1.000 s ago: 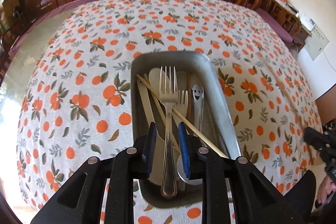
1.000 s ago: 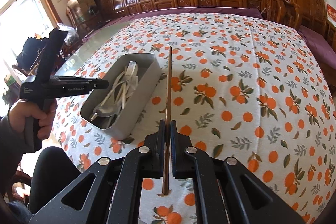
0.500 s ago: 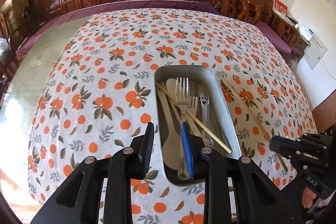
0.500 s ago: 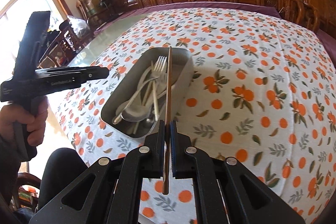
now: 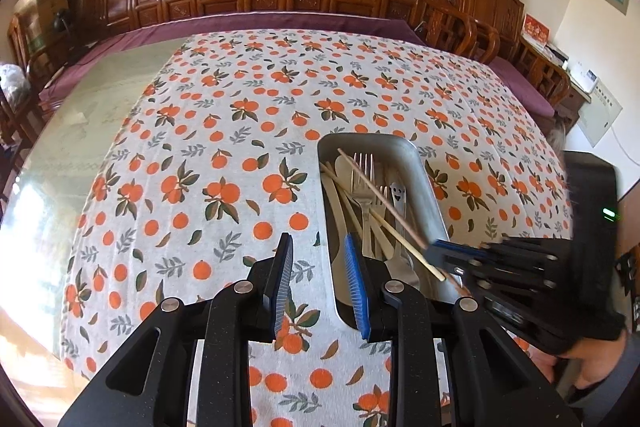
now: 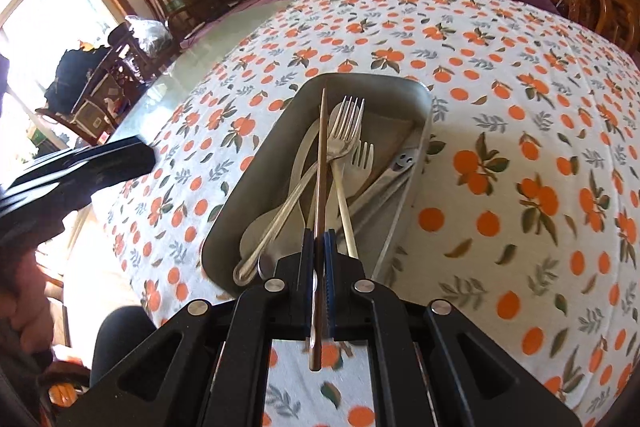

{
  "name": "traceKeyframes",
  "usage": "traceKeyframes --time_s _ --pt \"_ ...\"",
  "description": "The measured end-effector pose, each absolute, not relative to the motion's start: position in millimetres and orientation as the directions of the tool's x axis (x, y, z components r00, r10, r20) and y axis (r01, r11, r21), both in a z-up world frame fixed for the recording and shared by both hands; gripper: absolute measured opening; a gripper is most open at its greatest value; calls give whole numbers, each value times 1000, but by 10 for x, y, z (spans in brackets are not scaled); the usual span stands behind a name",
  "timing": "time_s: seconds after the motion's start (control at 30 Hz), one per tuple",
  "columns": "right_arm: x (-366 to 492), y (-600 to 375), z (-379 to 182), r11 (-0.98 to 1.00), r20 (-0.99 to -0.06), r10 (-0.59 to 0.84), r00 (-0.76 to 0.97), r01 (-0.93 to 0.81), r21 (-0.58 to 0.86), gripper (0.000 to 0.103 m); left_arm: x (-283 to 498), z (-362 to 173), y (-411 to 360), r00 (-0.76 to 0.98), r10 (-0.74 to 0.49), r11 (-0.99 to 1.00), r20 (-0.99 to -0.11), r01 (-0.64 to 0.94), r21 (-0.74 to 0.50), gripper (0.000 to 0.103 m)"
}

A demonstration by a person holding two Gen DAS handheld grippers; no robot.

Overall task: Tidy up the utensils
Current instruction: 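Lower the brown stick into the grey tray and open the right tool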

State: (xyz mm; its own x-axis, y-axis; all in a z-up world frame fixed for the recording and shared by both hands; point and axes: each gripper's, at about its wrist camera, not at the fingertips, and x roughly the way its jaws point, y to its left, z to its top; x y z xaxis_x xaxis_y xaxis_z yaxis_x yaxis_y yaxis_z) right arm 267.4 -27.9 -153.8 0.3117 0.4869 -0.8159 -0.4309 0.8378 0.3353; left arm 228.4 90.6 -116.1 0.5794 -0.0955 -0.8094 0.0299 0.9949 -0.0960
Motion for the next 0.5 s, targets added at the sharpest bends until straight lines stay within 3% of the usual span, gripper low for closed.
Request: traceKeyframes --time_s 0.1,0.33,0.43,0.5 --pt "2738 -209 -1579 842 -820 483 306 -420 339 7 2218 -1090 908 591 -95 995 -801 28 -97 26" --pt "2609 -303 -1395 845 -796 485 363 -429 319 10 2027 -874 849 623 -96 995 -776 39 -91 38" --pt "2461 -445 -1201 847 -767 490 413 -435 306 15 1936 -766 801 642 -99 995 -761 43 -94 51" --pt "2333 -557 -1044 853 -750 482 453 -437 284 18 1867 -700 763 655 -100 995 -749 47 -92 52"
